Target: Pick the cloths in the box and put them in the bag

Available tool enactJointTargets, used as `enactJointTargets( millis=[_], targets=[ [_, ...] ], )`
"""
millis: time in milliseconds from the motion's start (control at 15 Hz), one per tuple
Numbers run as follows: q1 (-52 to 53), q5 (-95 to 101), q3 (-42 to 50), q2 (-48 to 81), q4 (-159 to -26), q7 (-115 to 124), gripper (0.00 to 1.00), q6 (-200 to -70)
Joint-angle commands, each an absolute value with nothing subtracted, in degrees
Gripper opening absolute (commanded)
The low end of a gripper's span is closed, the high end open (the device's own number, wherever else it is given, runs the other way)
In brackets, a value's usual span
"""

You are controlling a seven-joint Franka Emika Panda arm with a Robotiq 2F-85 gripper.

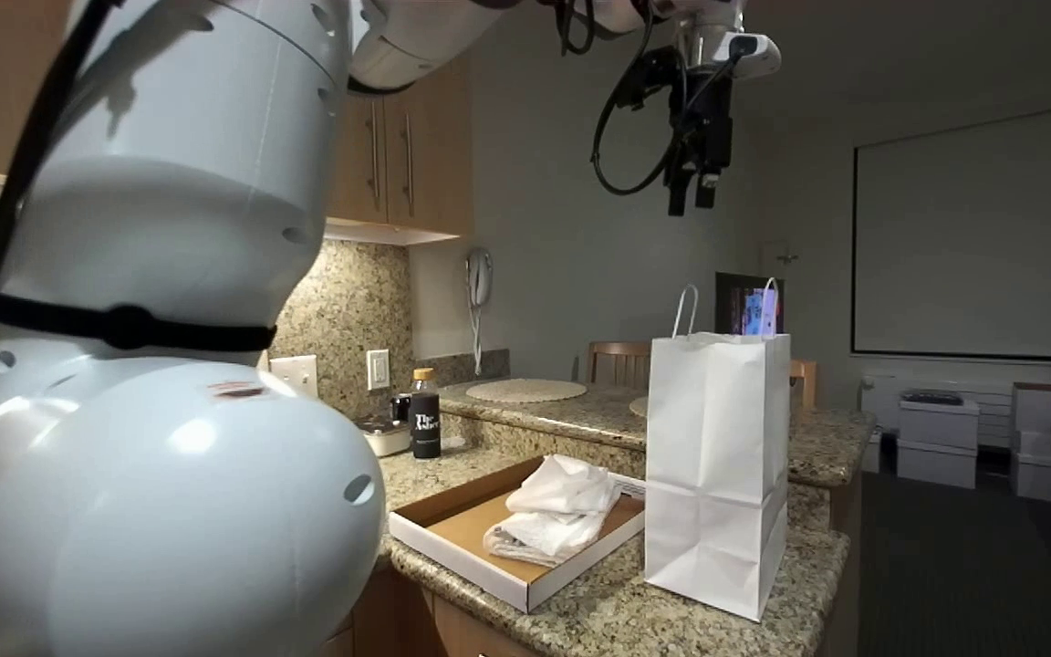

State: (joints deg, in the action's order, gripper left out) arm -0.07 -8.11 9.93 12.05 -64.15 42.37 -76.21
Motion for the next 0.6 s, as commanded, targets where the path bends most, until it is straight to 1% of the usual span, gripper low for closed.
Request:
enactJointTargets(
  millis=[0,267,533],
  targets=[
    [2.8,-7.97,7.58,6.51,-66.58,40.96,1.0,-76.17],
    [9.09,-5.87,2.3,4.56,-69.01,41.14,1.0,-76.14],
    [17.0,0.92,-3.13,7.34,-72.43,44.42,1.0,-78.82]
  ],
)
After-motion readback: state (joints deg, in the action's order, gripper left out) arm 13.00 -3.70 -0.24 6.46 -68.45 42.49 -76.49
